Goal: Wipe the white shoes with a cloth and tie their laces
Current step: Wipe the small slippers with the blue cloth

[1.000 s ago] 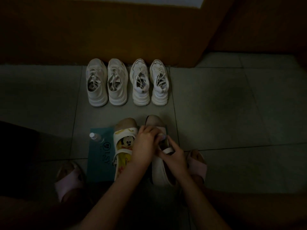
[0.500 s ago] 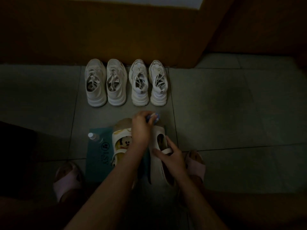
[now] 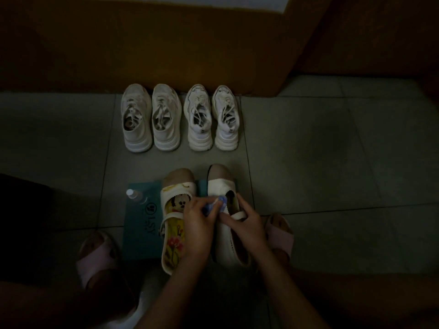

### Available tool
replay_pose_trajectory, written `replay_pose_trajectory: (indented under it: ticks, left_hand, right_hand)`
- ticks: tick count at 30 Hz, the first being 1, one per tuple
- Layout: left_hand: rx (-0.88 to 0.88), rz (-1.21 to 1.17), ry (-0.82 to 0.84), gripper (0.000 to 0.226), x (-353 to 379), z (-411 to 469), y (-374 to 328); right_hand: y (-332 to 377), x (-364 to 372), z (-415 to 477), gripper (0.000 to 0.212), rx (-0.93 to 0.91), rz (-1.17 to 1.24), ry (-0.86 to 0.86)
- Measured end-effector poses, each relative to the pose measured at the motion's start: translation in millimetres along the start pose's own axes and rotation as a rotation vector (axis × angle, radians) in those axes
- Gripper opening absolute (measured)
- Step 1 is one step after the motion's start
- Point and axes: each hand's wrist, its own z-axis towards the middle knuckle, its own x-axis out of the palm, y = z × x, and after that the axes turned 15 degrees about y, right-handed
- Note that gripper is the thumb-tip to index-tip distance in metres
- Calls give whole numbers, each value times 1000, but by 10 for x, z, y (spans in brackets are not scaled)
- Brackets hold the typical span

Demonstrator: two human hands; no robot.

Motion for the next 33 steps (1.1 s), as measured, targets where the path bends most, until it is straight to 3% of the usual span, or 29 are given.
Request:
replay_pose_trajectory:
  ticks: [5,8,12,15,21,28,33]
  left_hand:
    - [28,22,-59,3,-55,78,-131]
    - [113,11,-100,12,-154,427,-336]
    - [242,292,63,13,-146,856,-523]
    - [246,571,215,20,-59,974,-481]
    - [296,780,233,24,-28,761,-366]
    - [287,659,161,21,13,450,-331]
    - [256,430,136,15,-57,308,-316]
  right_hand:
    - [36,-24,-26,67,2,-10,21]
    - [22,-35,-16,68,-5,-23,3]
    - [13,-22,6,72,4,-39,13]
    - [20,2,1,72,6,-55,-12]
    - [44,23,2,64,-28,-32,-15]
    - [21,67,-22,63,-67,-66,-20]
    - [15,66,-25,59,-78,-56,0]
